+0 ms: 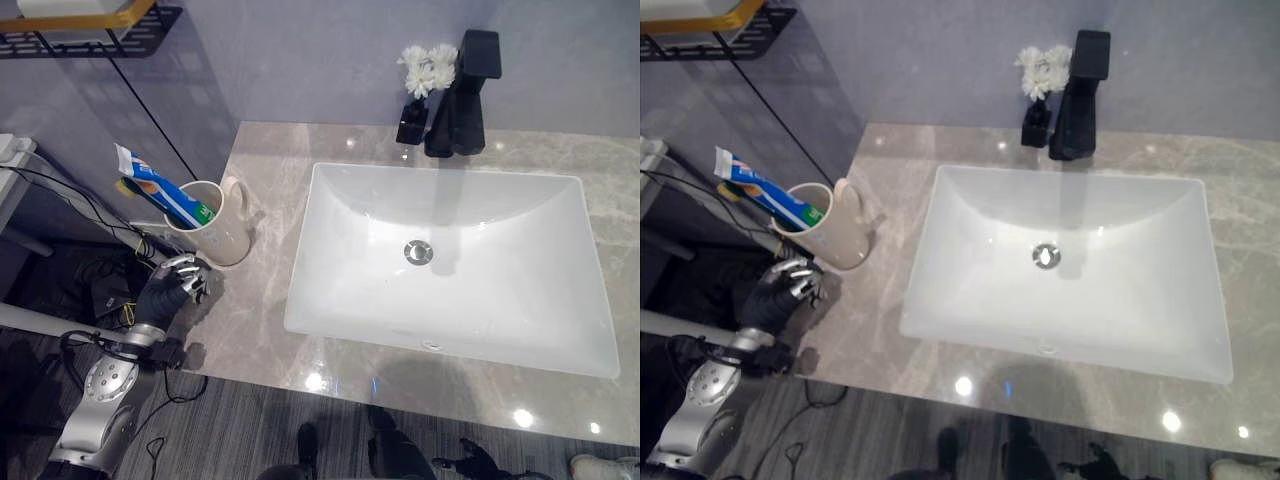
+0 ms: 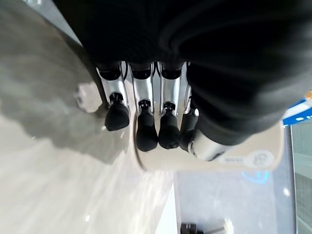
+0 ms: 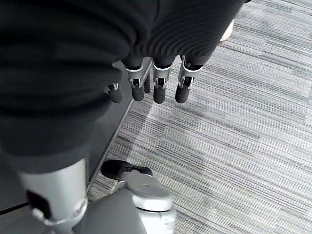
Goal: Put brush and paste in cup on sink, flatten towel.
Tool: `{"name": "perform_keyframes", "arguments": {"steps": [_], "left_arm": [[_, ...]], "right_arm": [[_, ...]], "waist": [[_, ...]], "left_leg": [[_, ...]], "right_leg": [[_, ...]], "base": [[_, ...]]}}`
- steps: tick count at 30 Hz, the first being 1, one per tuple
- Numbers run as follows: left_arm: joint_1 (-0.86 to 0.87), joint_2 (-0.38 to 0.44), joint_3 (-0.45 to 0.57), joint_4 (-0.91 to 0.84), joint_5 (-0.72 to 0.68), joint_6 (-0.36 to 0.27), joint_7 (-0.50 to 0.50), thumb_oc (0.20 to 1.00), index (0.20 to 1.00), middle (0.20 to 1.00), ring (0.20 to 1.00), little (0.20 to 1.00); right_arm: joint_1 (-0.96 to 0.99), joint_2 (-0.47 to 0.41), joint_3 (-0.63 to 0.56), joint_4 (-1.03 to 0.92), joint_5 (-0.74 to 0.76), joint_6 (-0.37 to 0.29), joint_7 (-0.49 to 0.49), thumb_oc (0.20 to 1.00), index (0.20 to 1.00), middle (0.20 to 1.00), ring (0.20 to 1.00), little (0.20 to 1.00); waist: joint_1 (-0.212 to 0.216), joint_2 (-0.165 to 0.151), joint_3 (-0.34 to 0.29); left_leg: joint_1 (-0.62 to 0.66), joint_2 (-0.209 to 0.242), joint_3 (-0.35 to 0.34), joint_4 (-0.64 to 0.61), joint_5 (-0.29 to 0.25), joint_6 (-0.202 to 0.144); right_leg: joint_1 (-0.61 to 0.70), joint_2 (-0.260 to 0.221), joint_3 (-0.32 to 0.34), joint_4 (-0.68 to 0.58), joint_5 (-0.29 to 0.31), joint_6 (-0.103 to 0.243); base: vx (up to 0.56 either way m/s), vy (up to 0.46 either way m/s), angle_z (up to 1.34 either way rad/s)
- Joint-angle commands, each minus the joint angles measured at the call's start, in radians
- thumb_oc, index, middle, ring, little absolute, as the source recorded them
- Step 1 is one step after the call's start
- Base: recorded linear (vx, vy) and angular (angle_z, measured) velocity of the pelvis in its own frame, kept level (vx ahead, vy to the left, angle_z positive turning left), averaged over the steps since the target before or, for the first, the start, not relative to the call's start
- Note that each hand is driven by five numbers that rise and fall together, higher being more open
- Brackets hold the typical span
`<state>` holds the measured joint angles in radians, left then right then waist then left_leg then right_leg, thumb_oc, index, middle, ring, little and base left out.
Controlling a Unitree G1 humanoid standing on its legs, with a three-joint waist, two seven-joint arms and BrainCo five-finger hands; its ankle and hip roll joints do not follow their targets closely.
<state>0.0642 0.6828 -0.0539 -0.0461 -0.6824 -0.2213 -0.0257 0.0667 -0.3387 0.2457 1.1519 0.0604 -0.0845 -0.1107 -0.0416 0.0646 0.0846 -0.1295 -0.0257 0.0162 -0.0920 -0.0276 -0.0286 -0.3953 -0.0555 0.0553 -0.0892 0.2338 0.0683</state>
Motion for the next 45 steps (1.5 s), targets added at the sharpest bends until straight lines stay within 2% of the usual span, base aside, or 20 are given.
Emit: {"name": "perform_keyframes", "arguments": {"steps": [1, 12, 31, 45], "left_arm": [[-0.055, -0.001, 0.034, -0.002, 0.043, -0.054, 0.029, 0.2, 0.2, 0.2, 0.2, 0.2], [-0.171, -0.002, -0.004, 0.061, 0.077, -0.066, 0.073, 0.2, 0.2, 0.2, 0.2, 0.2], [-0.516, 0.043, -0.105, 0.265, 0.118, -0.103, 0.209, 0.2, 0.2, 0.2, 0.2, 0.2], [-0.516, 0.087, -0.05, 0.328, 0.113, -0.111, 0.256, 0.2, 0.2, 0.2, 0.2, 0.2]], "right_arm": [[-0.015, -0.015, 0.019, 0.004, -0.01, 0.004, -0.022, 1.0, 1.0, 1.0, 1.0, 1.0], [-0.033, -0.021, 0.035, -0.027, 0.017, 0.0, -0.03, 1.0, 1.0, 1.0, 1.0, 1.0], [-0.071, -0.017, 0.081, -0.035, 0.026, -0.003, -0.055, 1.0, 1.0, 1.0, 1.0, 1.0], [-0.074, -0.02, 0.083, -0.033, 0.037, -0.006, -0.063, 1.0, 1.0, 1.0, 1.0, 1.0]], "waist": [[-0.018, -0.016, 0.041], [-0.035, -0.023, 0.05], [-0.087, -0.029, 0.052], [-0.086, -0.033, 0.05]], "left_leg": [[-0.023, 0.02, 0.015, 0.005, 0.02, -0.038], [-0.069, 0.032, 0.036, 0.005, 0.03, -0.049], [-0.1, 0.047, 0.063, 0.005, 0.035, -0.064], [-0.106, 0.051, 0.066, 0.005, 0.038, -0.07]], "right_leg": [[0.065, -0.04, 0.018, 0.002, -0.089, 0.086], [0.013, -0.028, 0.041, 0.002, -0.083, 0.088], [-0.038, -0.015, 0.074, 0.002, -0.071, 0.093], [-0.047, -0.013, 0.074, 0.002, -0.069, 0.091]], "base": [[0.01, -0.006, -0.03], [0.02, -0.017, -0.07], [0.01, -0.005, -0.06], [0.0, -0.003, -0.01]]}}
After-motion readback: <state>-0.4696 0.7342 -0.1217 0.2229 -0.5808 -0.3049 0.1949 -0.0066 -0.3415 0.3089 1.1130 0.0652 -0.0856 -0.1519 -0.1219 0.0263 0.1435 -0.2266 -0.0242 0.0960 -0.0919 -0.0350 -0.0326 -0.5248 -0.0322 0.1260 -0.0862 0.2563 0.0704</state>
